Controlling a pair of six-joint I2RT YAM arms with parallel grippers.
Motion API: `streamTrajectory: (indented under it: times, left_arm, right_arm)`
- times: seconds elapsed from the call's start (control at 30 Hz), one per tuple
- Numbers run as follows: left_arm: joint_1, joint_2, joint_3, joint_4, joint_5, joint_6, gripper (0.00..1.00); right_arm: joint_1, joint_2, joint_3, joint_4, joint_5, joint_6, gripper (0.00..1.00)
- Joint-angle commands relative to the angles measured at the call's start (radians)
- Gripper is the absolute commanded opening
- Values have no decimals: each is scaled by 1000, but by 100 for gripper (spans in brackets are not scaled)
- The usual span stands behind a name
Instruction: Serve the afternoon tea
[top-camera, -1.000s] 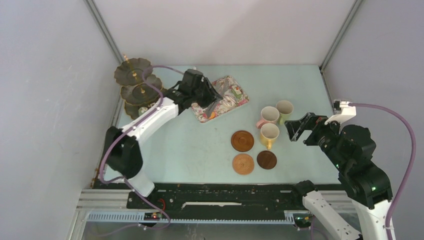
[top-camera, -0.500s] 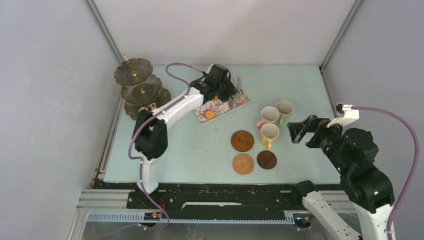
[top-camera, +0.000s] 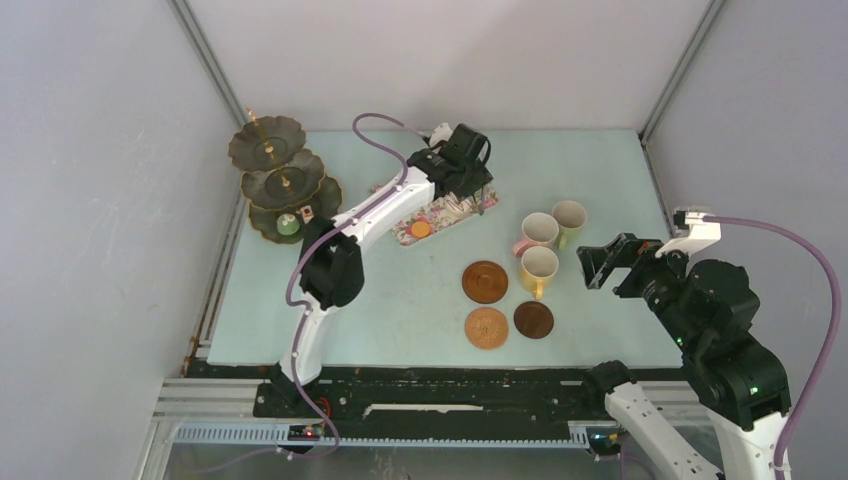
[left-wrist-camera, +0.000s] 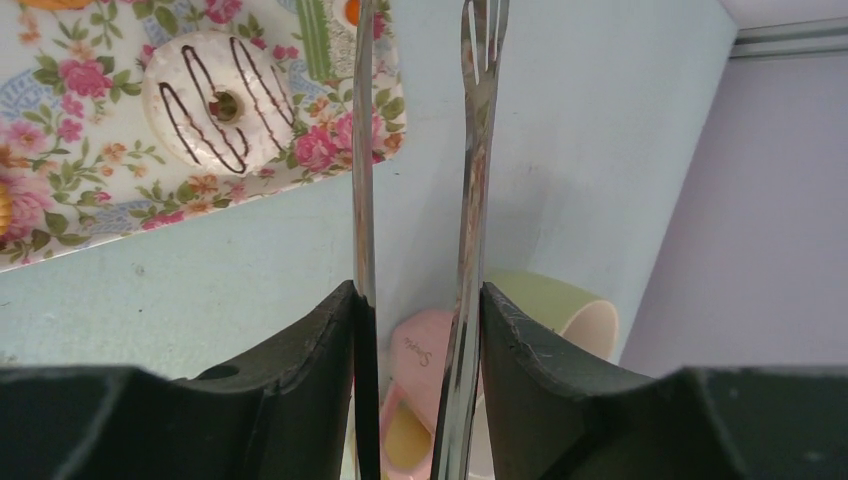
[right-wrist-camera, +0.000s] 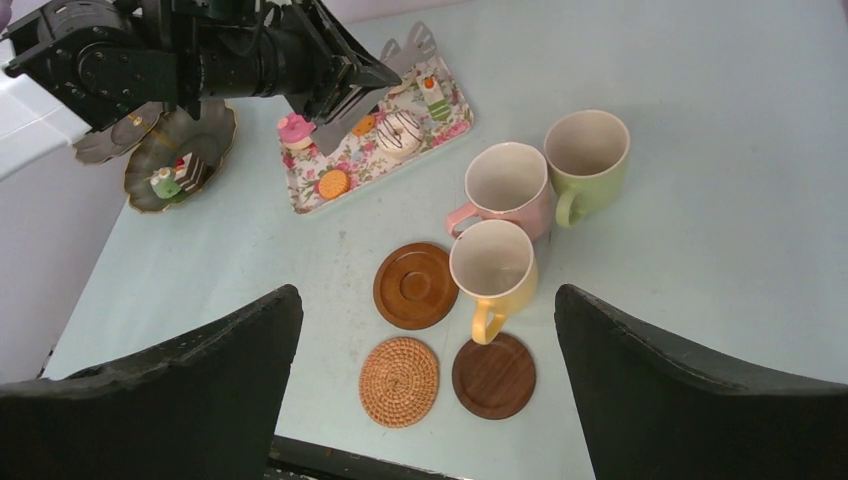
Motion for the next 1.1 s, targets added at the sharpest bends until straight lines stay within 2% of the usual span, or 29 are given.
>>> streamTrajectory:
  times: [0.0, 0.2, 0.37, 1.07]
  left_arm:
    - [-2, 28, 43, -48, -56, -23, 48]
    - [-1, 62, 60, -57, -55, -50, 49]
    - [-2, 143, 175, -106, -32, -55, 49]
    - [-3, 181, 144, -64, -29, -149, 49]
  right_arm:
    - [-1, -11, -1, 5, 20, -28, 100]
    - [2, -11, -1, 7, 24, -30, 100]
    - [3, -14, 0, 6, 29, -31, 100]
    - [0, -17, -1, 7, 31, -28, 100]
